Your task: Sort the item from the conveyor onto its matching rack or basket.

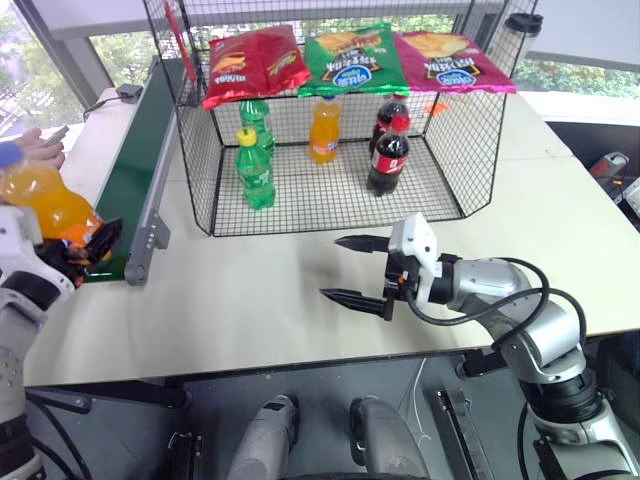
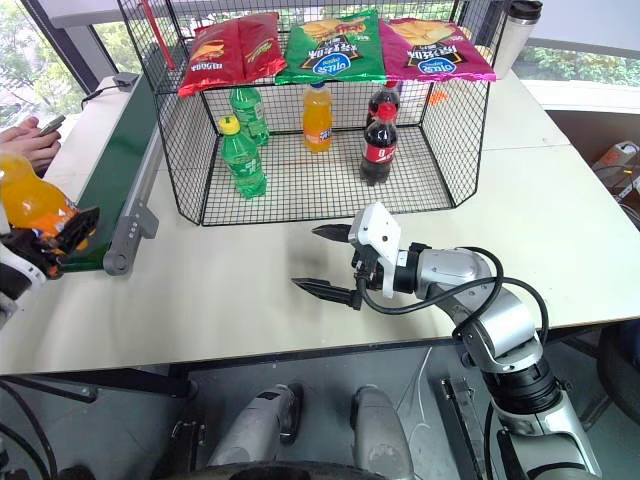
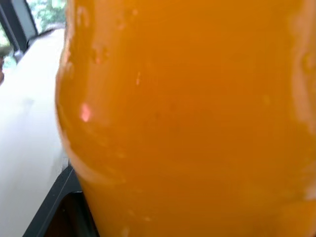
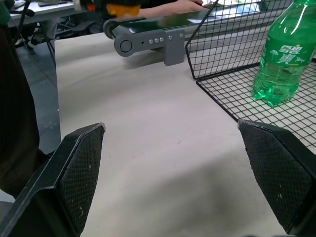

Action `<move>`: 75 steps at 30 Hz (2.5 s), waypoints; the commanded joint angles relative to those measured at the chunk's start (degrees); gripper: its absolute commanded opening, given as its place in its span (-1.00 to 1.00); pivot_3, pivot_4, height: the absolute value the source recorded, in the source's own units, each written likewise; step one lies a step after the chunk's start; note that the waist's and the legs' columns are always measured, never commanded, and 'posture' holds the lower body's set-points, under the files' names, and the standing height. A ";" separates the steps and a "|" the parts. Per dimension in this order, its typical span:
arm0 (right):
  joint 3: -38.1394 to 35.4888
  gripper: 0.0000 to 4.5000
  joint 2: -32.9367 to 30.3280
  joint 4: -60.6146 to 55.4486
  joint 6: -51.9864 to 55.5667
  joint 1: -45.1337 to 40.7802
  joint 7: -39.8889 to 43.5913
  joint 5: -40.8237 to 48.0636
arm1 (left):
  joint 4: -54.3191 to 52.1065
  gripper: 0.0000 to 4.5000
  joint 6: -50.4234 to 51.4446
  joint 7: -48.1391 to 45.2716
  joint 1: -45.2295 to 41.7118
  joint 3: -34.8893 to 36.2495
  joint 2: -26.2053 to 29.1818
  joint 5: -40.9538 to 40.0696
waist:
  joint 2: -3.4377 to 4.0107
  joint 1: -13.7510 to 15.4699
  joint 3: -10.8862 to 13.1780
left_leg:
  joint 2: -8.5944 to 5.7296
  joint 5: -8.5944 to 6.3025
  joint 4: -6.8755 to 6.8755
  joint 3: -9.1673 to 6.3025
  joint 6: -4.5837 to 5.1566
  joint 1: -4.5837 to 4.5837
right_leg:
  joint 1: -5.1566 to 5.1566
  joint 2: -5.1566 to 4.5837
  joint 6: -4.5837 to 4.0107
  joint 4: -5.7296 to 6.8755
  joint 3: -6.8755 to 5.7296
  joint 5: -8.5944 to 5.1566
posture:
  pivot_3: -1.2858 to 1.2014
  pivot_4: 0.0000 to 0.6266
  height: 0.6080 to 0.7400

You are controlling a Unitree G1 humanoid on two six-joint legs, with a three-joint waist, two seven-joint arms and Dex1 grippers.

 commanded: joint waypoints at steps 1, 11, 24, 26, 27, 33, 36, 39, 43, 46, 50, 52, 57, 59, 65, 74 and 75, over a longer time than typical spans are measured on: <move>-0.42 1.00 -0.30 -2.02 0.00 -0.94 0.01 0.75 | -2.67 0.34 -0.16 -2.15 -2.09 1.64 3.16 -2.38 | 0.00 -0.03 0.00 | 0.00 0.00 0.00 0.01 0.00 0.00 | 0.00 0.00 0.00 0.00 0.00 0.00 | 0.03 -0.52 0.98; -3.33 1.00 2.93 -1.03 4.28 -5.32 -3.12 5.78 | -3.33 0.34 1.51 -13.81 -10.16 -14.59 5.42 -4.14 | 0.00 0.00 0.00 | -0.01 0.01 0.02 0.01 0.01 0.01 | 0.04 0.00 -0.03 0.00 0.00 0.01 | 0.03 -0.52 0.98; -2.60 1.00 4.69 0.05 6.03 -10.41 -7.16 5.21 | 2.93 0.34 -8.38 -27.84 -21.93 -42.96 -5.01 7.19 | 0.02 -0.22 0.01 | 0.04 0.10 -0.03 0.08 0.16 0.00 | -0.05 0.06 0.13 0.06 0.04 0.10 | 0.03 -0.52 0.98; -2.38 1.00 4.95 0.48 6.15 -11.39 -7.69 4.83 | 4.47 0.34 -9.49 -29.19 -22.62 -44.16 -6.08 8.06 | 0.02 -0.17 0.01 | 0.04 0.10 0.00 0.08 0.16 0.01 | -0.04 0.07 0.11 0.07 0.04 0.12 | 0.03 -0.52 0.98; -2.32 1.00 5.14 0.71 6.16 -11.82 -8.01 4.61 | 4.94 0.34 -9.76 -29.64 -22.99 -44.51 -6.62 8.30 | 0.02 -0.14 0.01 | 0.04 0.10 0.02 0.08 0.16 0.01 | -0.03 0.06 0.11 0.07 0.04 0.12 | 0.03 -0.52 0.98; -1.92 1.00 6.16 1.03 6.96 -13.52 -9.27 4.18 | 7.88 0.34 -11.63 -31.08 -24.57 -46.51 -10.23 10.50 | 0.02 -0.02 0.01 | 0.02 0.11 0.04 0.07 0.17 0.00 | -0.02 0.05 0.12 0.07 0.04 0.13 | 0.03 -0.52 0.98; -1.80 1.00 6.48 1.25 7.49 -13.82 -9.57 4.35 | 8.78 0.34 -12.19 -31.41 -24.99 -46.91 -11.73 11.25 | 0.02 -0.05 0.01 | 0.01 0.11 0.05 0.08 0.17 0.00 | -0.02 0.05 0.13 0.07 0.04 0.13 | 0.03 -0.52 0.98; -1.60 1.00 6.84 1.73 7.58 -13.73 -9.68 4.55 | 8.90 0.34 -12.29 -31.41 -25.49 -47.42 -13.11 11.81 | 0.02 -0.10 0.01 | 0.01 0.11 0.05 0.07 0.17 0.00 | -0.02 0.06 0.14 0.08 0.04 0.14 | 0.03 -0.52 0.98; -1.29 1.00 7.23 2.49 7.16 -13.76 -9.64 4.07 | 8.24 0.34 -11.84 -31.56 -25.47 -47.60 -13.99 12.22 | 0.02 -0.12 0.01 | 0.01 0.11 0.06 0.07 0.18 0.00 | -0.02 0.07 0.16 0.09 0.04 0.15 | 0.03 -0.52 0.98; -0.87 1.00 7.39 3.16 6.52 -13.65 -9.48 3.38 | 7.33 0.34 -11.26 -31.04 -25.20 -47.51 -14.75 12.02 | 0.02 -0.10 0.01 | 0.01 0.11 0.07 0.07 0.18 0.01 | -0.01 0.08 0.19 0.09 0.03 0.16 | 0.03 -0.52 0.98; -0.54 1.00 7.65 3.72 5.95 -13.44 -9.58 2.65 | 6.22 0.34 -10.32 -30.42 -25.23 -47.06 -15.33 11.64 | 0.02 -0.10 0.01 | 0.01 0.11 0.09 0.07 0.18 0.01 | -0.01 0.08 0.21 0.10 0.04 0.18 | 0.03 -0.52 0.98; -0.48 1.00 7.96 4.11 5.61 -13.42 -9.92 2.23 | 5.78 0.34 -9.94 -30.27 -25.14 -46.86 -15.45 11.49 | 0.02 -0.13 0.01 | 0.01 0.11 0.09 0.07 0.18 0.01 | -0.01 0.08 0.22 0.11 0.04 0.18 | 0.03 -0.52 0.98; -0.44 0.76 8.32 4.93 4.75 -13.22 -9.67 1.27 | 5.28 0.34 -9.41 -29.98 -24.79 -46.65 -15.48 11.46 | 0.02 -0.14 0.01 | 0.01 0.12 0.13 0.07 0.18 0.01 | -0.01 0.10 0.22 0.16 0.03 0.18 | 0.03 -0.52 0.98; -0.67 0.38 8.37 4.79 4.85 -13.27 -9.58 1.61 | 5.29 0.34 -9.50 -30.06 -24.46 -46.67 -15.26 11.58 | 0.02 -0.14 0.01 | 0.01 0.11 0.14 0.07 0.18 0.01 | -0.02 0.10 0.22 0.18 0.03 0.18 | 0.03 -0.52 0.98; -1.13 0.10 8.13 4.09 5.23 -13.44 -9.48 3.02 | 5.70 0.34 -10.07 -30.21 -24.01 -46.64 -14.75 11.96 | 0.02 -0.12 0.01 | 0.01 0.12 0.17 0.07 0.18 0.01 | -0.02 0.10 0.22 0.21 0.03 0.18 | 0.03 -0.52 0.98; -0.71 0.10 7.38 3.08 6.12 -13.59 -9.83 3.46 | 6.36 0.34 -7.41 -27.78 -24.62 -47.25 -14.33 13.40 | 0.02 -0.12 0.01 | 0.01 0.12 0.17 0.07 0.18 0.02 | -0.02 0.10 0.22 0.23 0.04 0.19 | 0.03 -0.52 0.98; -0.68 0.10 7.35 3.07 6.16 -13.62 -9.87 3.44 | 6.40 0.34 -6.24 -27.30 -24.78 -47.17 -14.41 13.15 | 0.02 -0.12 0.01 | 0.01 0.12 0.17 0.07 0.18 0.02 | -0.02 0.10 0.22 0.23 0.04 0.19 | 0.03 -0.52 0.98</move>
